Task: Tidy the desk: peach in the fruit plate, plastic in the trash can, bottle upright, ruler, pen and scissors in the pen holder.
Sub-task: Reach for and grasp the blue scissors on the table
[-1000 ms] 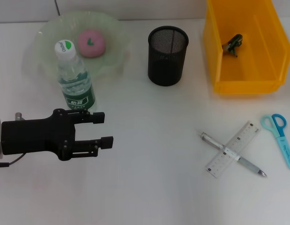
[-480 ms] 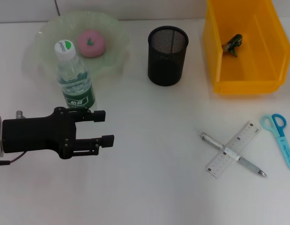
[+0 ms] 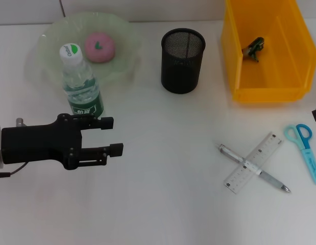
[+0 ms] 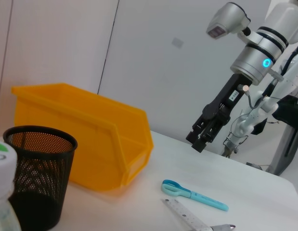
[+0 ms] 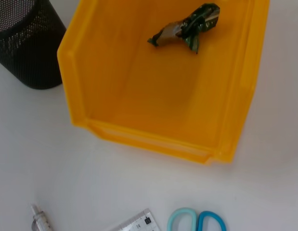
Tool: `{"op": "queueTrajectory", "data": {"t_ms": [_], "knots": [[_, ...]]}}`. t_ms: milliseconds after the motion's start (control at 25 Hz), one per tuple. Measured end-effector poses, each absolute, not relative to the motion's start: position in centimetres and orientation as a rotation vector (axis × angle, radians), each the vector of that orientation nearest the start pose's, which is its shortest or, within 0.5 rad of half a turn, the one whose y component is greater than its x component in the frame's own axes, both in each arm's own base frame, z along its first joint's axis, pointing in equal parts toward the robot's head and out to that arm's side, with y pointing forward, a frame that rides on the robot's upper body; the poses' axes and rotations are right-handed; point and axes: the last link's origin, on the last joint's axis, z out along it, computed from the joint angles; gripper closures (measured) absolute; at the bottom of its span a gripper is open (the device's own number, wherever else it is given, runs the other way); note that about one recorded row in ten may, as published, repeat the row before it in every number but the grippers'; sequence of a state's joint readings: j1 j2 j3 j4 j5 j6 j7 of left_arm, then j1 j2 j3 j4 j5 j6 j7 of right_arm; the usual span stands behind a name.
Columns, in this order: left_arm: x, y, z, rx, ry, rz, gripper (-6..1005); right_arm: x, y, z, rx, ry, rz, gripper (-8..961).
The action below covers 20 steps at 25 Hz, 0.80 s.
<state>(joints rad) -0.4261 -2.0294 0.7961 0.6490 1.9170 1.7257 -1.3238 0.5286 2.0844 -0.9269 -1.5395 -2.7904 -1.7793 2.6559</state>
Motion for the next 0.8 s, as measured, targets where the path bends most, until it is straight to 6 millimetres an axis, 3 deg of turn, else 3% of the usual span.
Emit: {"op": "queueTrajectory", "data": {"t_ms": [800], "knots": [[-27.6, 28.8, 1.0, -2.850, -0.590, -0.787, 273, 25.1, 34.1, 9.3, -2.092, 1.469, -0.430, 193]]}}
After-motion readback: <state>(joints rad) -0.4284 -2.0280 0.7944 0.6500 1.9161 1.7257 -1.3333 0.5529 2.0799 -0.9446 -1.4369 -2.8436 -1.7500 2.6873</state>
